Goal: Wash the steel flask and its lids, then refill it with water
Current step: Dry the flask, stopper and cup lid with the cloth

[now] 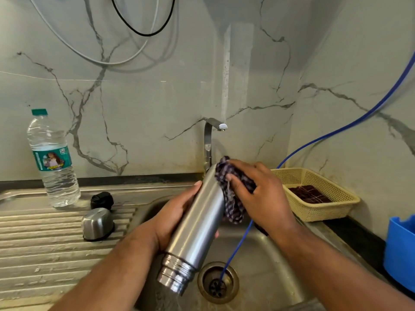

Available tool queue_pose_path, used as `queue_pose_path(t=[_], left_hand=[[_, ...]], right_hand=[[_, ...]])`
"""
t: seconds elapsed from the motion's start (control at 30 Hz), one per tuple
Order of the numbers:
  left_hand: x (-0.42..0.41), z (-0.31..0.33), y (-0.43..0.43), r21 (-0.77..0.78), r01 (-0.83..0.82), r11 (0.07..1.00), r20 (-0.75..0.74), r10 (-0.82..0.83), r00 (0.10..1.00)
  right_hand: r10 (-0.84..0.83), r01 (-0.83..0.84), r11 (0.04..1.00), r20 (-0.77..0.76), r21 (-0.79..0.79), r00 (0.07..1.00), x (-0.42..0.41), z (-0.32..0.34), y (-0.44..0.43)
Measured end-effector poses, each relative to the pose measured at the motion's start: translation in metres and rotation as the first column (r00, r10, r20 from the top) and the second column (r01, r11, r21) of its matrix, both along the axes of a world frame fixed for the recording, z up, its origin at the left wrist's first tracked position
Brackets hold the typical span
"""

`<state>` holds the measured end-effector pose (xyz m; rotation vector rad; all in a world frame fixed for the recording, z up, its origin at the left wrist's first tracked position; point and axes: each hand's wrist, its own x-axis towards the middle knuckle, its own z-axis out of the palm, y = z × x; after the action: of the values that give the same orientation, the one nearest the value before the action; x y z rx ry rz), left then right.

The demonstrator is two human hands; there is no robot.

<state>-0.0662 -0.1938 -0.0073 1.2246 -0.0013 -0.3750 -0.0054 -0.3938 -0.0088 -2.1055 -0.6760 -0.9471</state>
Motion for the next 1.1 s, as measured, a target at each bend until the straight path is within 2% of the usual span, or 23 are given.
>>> queue_pose_path(t=[0.07,0.13,0.23,0.3,0.37,0.4,0.43,0.47,0.5,0.57,0.63,0.7,0.8,0.87,0.9,1.0,1.07,1.1], left_hand=[[-0.002,0.0,-0.001,0.028,0.022,0.999,0.03,-0.023,0.999],[-0.005,0.0,-0.002,0.018,0.012,1.0,0.019,-0.012,1.0],[-0.006,0.002,0.003,-0.062,-0.036,0.997,-0.018,0.035,0.999],[0.0,0.002,0.009,-0.106,-0.118,0.987,-0.03,0.115,0.993],[0.004,0.004,0.013,-0.131,-0.232,0.964,0.05,0.24,0.969],[0.001,0.007,0.016,-0.167,-0.263,0.95,0.066,0.277,0.959],[-0.002,0.007,0.016,-0.134,-0.28,0.951,0.072,0.291,0.954],[-0.001,0.003,0.015,-0.045,-0.282,0.958,0.076,0.285,0.956],[0.001,0.0,0.012,0.009,-0.279,0.96,0.061,0.278,0.959],[0.0,-0.001,0.012,-0.022,-0.173,0.985,0.031,0.174,0.984],[-0.004,0.001,0.007,-0.002,-0.125,0.992,0.06,0.124,0.99],[-0.008,0.001,0.0,0.001,-0.087,0.996,0.058,0.087,0.995],[-0.011,0.004,-0.006,0.03,-0.136,0.99,0.083,0.133,0.988],[-0.007,0.004,-0.003,-0.082,-0.15,0.985,0.058,0.155,0.986],[-0.005,0.004,0.002,-0.133,-0.171,0.976,0.014,0.175,0.985],[-0.002,0.003,0.016,-0.096,-0.247,0.964,-0.071,0.241,0.968],[0.001,0.001,0.02,-0.017,-0.28,0.96,-0.069,0.278,0.958],[0.0,0.002,0.019,-0.006,-0.259,0.966,-0.071,0.258,0.964]], right_hand=[[-0.036,0.037,0.998,-0.031,0.041,0.999,0.003,0.001,-0.002],[0.01,-0.008,0.999,-0.054,0.037,0.998,-0.002,0.001,0.002],[0.195,-0.203,0.968,-0.069,-0.144,0.978,-0.027,0.002,0.018],[0.349,-0.337,0.871,-0.033,-0.358,0.936,-0.045,0.002,0.028],[0.491,-0.387,0.715,0.026,-0.582,0.871,-0.056,0.002,0.032],[0.541,-0.386,0.649,0.04,-0.656,0.84,-0.058,0.001,0.033],[0.564,-0.38,0.616,0.049,-0.69,0.825,-0.057,0.001,0.032],[0.555,-0.376,0.631,0.055,-0.678,0.83,-0.053,-0.001,0.029],[0.51,-0.371,0.689,0.053,-0.622,0.858,-0.047,-0.001,0.026],[0.346,-0.317,0.863,0.004,-0.393,0.938,-0.028,-0.002,0.016],[0.177,-0.177,0.976,-0.007,-0.125,0.984,-0.008,-0.002,0.003],[0.059,-0.059,0.998,-0.012,0.023,0.998,0.002,-0.002,-0.004],[0.138,-0.134,0.989,-0.073,0.067,0.988,-0.006,-0.004,0.007],[0.274,-0.278,0.959,-0.067,-0.056,0.959,-0.024,-0.004,0.019],[0.334,-0.335,0.923,-0.04,-0.189,0.942,-0.034,-0.002,0.025],[0.525,-0.404,0.701,0.042,-0.588,0.85,-0.058,0.0,0.035],[0.6,-0.404,0.597,0.051,-0.693,0.799,-0.063,-0.003,0.036],[0.597,-0.391,0.601,0.067,-0.698,0.799,-0.06,-0.005,0.035]])
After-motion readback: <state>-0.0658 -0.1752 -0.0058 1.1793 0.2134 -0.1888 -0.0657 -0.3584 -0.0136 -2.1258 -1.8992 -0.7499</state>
